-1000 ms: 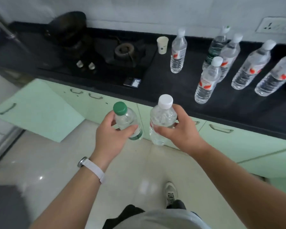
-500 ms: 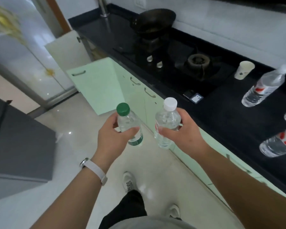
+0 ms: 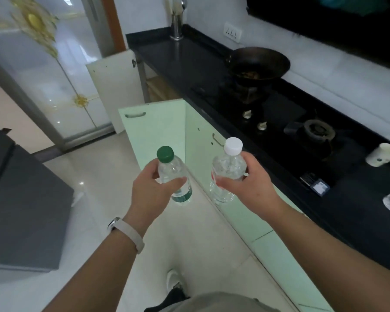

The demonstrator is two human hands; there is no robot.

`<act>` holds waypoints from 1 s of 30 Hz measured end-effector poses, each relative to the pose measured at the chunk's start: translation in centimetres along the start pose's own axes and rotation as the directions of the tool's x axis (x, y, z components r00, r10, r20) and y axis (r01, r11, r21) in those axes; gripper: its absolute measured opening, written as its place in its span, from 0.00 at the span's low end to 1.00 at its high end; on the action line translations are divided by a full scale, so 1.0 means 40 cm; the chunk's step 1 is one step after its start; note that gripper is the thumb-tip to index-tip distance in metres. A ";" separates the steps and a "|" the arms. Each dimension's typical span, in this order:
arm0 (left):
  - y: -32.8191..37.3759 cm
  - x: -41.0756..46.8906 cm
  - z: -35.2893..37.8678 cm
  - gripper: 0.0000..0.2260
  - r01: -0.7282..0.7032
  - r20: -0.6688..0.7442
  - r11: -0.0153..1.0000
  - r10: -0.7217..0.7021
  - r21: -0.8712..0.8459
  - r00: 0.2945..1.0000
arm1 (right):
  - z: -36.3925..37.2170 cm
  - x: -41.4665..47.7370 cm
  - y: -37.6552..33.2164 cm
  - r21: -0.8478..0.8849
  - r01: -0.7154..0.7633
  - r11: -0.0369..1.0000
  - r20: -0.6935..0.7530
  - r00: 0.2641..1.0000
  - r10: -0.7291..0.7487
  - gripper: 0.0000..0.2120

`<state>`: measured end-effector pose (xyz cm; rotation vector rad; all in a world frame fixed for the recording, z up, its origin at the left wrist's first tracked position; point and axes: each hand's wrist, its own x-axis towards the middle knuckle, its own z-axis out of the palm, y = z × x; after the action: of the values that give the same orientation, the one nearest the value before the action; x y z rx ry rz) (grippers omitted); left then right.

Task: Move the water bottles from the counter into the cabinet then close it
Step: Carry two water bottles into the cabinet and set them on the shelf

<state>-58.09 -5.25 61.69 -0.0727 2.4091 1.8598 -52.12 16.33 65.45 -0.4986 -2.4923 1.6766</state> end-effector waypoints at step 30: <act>-0.047 0.657 -0.545 0.19 0.213 -0.488 0.976 -0.164 0.045 0.857 | 0.743 0.796 -0.316 0.109 0.125 0.986 0.464 0.871 -0.161 0.21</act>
<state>-85.08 -26.25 62.56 -0.8327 2.6664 1.7934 -92.50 -4.02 62.19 0.1270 -2.6738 2.0170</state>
